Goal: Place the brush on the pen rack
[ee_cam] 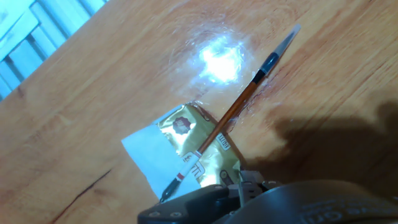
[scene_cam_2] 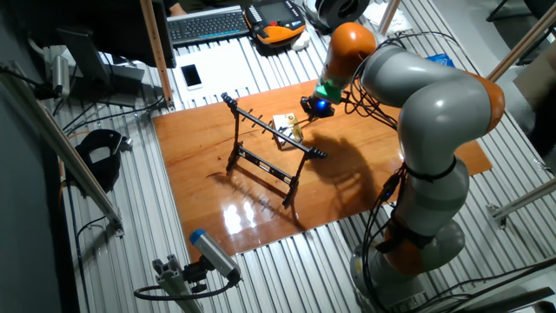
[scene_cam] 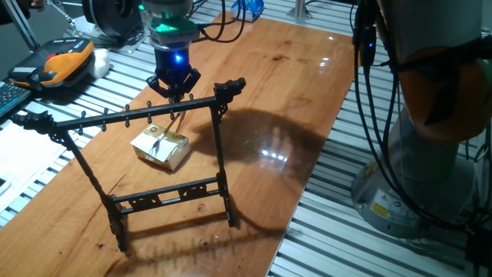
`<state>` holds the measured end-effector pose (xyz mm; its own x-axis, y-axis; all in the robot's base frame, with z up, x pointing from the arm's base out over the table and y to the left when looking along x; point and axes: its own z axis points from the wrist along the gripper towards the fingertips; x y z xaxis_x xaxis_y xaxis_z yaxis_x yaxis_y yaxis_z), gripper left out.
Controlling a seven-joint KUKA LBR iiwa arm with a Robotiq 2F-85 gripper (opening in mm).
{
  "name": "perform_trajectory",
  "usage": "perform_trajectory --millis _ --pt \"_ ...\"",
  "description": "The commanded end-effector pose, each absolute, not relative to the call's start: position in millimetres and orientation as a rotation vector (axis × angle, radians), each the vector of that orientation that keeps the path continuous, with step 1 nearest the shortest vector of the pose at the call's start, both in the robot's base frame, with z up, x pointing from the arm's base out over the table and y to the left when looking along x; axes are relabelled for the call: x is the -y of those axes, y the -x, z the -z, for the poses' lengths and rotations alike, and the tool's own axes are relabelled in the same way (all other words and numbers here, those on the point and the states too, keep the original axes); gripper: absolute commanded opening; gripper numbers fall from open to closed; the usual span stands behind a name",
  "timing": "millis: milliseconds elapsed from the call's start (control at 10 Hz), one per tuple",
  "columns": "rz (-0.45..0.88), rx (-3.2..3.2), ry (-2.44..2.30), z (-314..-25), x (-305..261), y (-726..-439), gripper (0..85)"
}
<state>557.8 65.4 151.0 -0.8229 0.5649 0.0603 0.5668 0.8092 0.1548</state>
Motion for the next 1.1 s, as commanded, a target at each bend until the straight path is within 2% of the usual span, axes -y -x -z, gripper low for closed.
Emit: perform_trajectory --millis 0,400,700,800,1000 --pt "0.259 2.976 0.924 -150.8 -65.4 -557.9 0.0" --pt "0.226 3.009 0.753 -151.1 -64.8 -558.0 0.0" --pt "0.016 2.948 0.823 -150.8 -66.1 -558.0 0.0" --pt "-0.005 2.957 0.891 -150.2 -66.7 -558.0 0.0" --pt "0.059 2.966 0.981 -148.0 -67.2 -558.1 0.0"
